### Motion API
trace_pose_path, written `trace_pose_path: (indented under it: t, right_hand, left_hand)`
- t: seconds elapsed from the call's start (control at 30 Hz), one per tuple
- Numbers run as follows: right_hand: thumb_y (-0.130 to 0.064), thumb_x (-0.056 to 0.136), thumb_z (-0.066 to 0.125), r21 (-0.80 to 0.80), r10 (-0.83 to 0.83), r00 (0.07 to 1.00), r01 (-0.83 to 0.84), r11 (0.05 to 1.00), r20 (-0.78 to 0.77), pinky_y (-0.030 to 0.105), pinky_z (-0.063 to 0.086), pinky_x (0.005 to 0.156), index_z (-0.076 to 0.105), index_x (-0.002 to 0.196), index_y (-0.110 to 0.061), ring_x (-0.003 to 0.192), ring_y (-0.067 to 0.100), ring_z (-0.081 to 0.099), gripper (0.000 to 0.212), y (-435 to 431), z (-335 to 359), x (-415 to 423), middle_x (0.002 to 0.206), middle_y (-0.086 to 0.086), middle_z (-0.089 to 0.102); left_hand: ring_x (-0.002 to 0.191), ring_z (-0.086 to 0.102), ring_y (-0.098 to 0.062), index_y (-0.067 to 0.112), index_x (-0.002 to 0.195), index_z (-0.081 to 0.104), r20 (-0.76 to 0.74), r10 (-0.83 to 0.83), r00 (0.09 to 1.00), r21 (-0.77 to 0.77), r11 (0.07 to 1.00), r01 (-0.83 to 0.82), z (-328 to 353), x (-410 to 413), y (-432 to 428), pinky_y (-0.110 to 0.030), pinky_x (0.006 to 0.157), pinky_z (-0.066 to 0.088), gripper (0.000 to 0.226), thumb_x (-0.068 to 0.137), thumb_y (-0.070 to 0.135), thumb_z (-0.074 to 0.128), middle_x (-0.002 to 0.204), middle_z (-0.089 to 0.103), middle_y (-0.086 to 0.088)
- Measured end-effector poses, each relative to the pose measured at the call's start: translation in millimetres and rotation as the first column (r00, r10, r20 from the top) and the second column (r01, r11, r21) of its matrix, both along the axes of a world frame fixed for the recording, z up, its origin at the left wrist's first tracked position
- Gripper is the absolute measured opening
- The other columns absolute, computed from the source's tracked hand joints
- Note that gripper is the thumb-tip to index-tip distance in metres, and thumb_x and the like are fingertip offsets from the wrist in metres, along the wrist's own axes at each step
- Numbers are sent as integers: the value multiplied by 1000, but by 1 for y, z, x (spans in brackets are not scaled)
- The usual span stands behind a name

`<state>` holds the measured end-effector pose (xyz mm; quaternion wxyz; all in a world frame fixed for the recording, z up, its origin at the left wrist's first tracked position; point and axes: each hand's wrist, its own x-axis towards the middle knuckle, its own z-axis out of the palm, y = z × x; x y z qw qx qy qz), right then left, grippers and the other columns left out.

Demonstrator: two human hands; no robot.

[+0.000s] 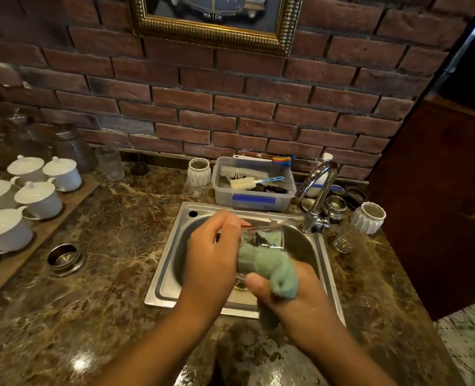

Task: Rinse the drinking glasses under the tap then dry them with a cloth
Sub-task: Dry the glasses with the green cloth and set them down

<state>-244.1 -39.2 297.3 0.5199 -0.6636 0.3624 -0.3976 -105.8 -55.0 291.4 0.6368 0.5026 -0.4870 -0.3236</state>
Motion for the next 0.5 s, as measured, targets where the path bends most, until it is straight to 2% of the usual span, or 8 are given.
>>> trace_pose_path:
  t: [0.03,0.1,0.17,0.27,0.33,0.4,0.43,0.5]
  right_hand:
    - [-30,79,78,216,4,981,-46,975,192,22,57,78,76,100,-18,91,8,73,24,0,0,2,95,-5,78]
    - [-26,67,89,558,-78,847,-275,783,526,41,58,90,70,116,-7,111,31,68,56,0,-4,2,118,20,71]
    - [-14,71,87,610,-113,762,-411,678,638,49,54,96,61,128,1,119,41,62,64,0,-7,3,130,31,61]
    - [-11,83,70,574,-86,824,-311,757,560,54,50,101,62,126,-1,119,42,62,45,0,-8,11,127,29,63]
    - [-19,83,70,446,-59,908,-147,883,415,49,53,98,70,114,-8,111,35,67,33,0,-7,13,115,19,72]
    - [-23,86,68,137,-33,989,13,990,141,27,57,85,75,101,-17,94,15,73,17,-2,-7,12,99,-3,77]
    - [-23,88,66,-14,-25,1000,25,1000,14,20,55,80,74,100,-21,90,7,72,15,-3,-9,10,94,-11,77]
    - [-28,90,66,-288,-67,969,-4,958,-236,28,57,79,74,105,-24,92,5,70,17,-8,-20,2,96,-13,75]
  left_hand:
    - [67,60,-10,8,80,67,203,48,978,-177,984,-12,-1,6,3,-25,57,48,32,97,25,46,72,64,4]
    - [75,63,-17,2,84,71,531,135,836,-414,902,117,-6,20,6,-31,66,50,32,95,21,47,79,67,-4]
    - [79,65,-23,-3,85,72,628,133,767,-469,851,237,-13,31,5,-37,71,52,32,93,18,48,83,69,-11]
    - [84,65,-21,-3,89,70,484,31,875,-385,905,181,-24,35,6,-36,72,52,31,94,18,46,88,67,-9]
    - [84,64,-17,6,93,68,293,-19,956,-236,967,92,-27,26,9,-29,71,51,31,95,26,45,88,67,-1]
    - [75,63,-10,15,91,67,41,-50,998,-31,998,51,-21,13,9,-22,61,48,29,95,32,45,82,67,5]
    - [68,62,-11,17,86,67,-88,-59,994,80,995,66,-19,9,7,-23,53,45,27,96,31,46,77,66,5]
    - [58,59,-16,19,78,69,-351,-61,934,326,927,183,-14,7,0,-25,42,35,27,97,25,51,71,66,-2]
